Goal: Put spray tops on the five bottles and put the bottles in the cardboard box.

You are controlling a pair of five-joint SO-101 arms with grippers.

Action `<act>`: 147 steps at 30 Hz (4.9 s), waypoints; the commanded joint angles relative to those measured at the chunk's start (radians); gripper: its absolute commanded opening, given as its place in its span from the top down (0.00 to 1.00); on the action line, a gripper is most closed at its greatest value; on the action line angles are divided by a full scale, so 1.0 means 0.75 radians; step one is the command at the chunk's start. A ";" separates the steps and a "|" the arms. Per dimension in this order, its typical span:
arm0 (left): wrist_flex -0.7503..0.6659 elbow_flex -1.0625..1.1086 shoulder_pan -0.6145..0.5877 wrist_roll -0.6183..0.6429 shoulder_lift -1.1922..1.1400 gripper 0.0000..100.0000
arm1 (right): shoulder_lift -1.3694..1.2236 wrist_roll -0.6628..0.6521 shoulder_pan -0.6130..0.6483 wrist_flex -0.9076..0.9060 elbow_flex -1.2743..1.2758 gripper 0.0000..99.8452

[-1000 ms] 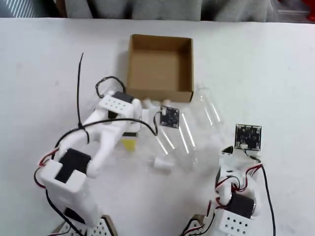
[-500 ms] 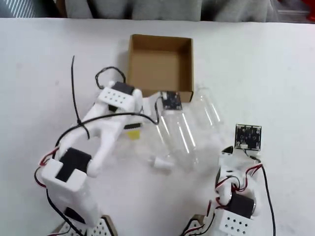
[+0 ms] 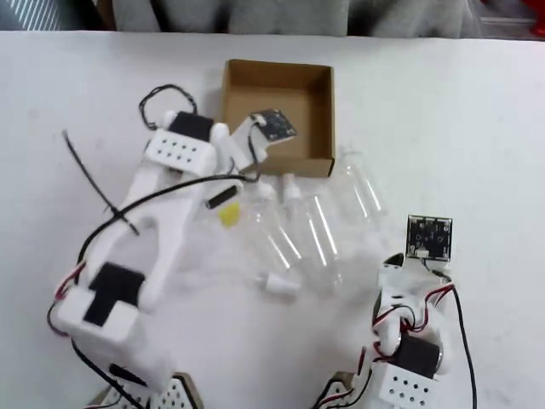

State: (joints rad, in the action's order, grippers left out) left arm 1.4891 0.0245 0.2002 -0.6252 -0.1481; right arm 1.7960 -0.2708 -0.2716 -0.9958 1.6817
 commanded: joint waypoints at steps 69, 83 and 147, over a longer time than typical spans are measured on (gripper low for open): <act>-0.937 0.857 -1.245 0.974 0.210 0.88 | -2.149 -0.616 1.795 0.132 -1.448 0.84; -0.939 0.857 -1.245 0.968 0.210 0.88 | -2.515 -0.685 1.793 0.105 -1.723 0.78; -0.904 0.872 -0.304 0.974 1.435 0.89 | -1.104 0.378 0.834 0.275 -1.819 0.98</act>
State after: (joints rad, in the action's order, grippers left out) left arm 0.8477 0.7119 -0.1373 0.0944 0.8401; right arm 0.8477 0.1082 0.3682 -0.8761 0.3376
